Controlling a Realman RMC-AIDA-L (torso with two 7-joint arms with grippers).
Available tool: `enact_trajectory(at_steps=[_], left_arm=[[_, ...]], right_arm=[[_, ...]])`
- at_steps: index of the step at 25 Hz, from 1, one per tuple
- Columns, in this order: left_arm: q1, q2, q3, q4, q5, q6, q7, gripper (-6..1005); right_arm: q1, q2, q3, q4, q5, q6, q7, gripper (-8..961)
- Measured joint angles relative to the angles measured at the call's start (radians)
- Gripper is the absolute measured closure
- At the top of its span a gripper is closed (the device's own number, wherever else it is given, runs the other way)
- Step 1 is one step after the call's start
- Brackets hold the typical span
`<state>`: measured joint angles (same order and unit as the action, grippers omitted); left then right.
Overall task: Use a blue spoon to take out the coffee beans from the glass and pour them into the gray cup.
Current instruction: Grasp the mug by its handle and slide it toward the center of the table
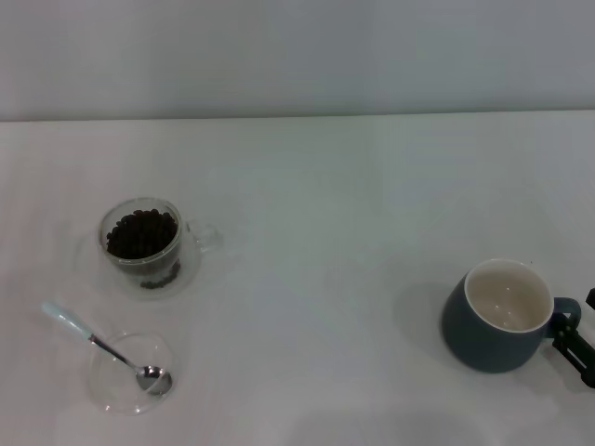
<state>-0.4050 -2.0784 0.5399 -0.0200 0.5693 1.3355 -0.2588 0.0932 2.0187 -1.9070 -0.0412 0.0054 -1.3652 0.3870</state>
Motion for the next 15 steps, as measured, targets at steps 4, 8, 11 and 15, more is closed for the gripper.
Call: enact_trajectory(at_steps=[4,8,11,15], left_arm=[[-0.001,0.001,0.000,0.001,-0.002,0.000,0.003,111],[-0.001,0.002,0.000,0.004,-0.002,-0.001,0.004,111],[-0.001,0.002,0.000,0.005,0.001,-0.002,0.005,110],[-0.001,0.001,0.000,0.006,0.001,-0.004,0.007,109]], right_arm=[[0.002,0.000,-0.003,0.000,-0.006,-0.005,-0.001,288],[0.005,0.000,-0.009,-0.001,-0.008,-0.005,0.001,290],[0.005,0.000,-0.023,-0.015,-0.009,-0.005,0.006,502],[0.006,0.001,-0.056,-0.041,-0.010,-0.003,0.008,598]])
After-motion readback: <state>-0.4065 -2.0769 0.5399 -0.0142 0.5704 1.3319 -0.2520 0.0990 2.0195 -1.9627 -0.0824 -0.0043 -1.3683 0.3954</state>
